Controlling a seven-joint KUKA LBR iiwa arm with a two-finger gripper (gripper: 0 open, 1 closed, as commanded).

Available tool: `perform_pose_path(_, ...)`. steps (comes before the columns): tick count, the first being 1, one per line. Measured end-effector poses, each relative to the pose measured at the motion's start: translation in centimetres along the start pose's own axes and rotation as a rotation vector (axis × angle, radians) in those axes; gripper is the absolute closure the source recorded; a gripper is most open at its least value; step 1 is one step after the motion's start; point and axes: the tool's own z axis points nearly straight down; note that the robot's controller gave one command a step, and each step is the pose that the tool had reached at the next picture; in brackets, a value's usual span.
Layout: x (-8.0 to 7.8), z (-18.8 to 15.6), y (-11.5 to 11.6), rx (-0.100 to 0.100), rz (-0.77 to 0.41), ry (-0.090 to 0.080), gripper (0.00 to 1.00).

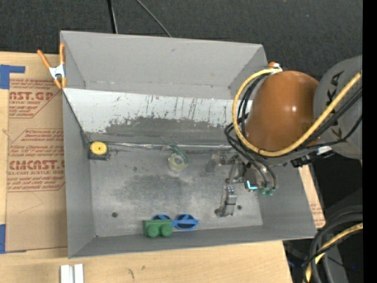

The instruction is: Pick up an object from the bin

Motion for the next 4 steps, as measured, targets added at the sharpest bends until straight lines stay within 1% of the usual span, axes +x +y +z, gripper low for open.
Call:
perform_pose_path(1, -0.63, 13.70, 2.35, -0.001, 0.065, 0.000, 0.00)
perform_pose_path(2, -0.29, 14.39, 2.57, -0.002, 0.173, -0.013, 0.00)
perform_pose_path(3, -0.42, 14.36, 2.96, -0.001, 0.065, -0.015, 0.00)
perform_pose_path(4, -0.21, 14.45, 2.91, 0.000, 0.066, -0.008, 1.00)
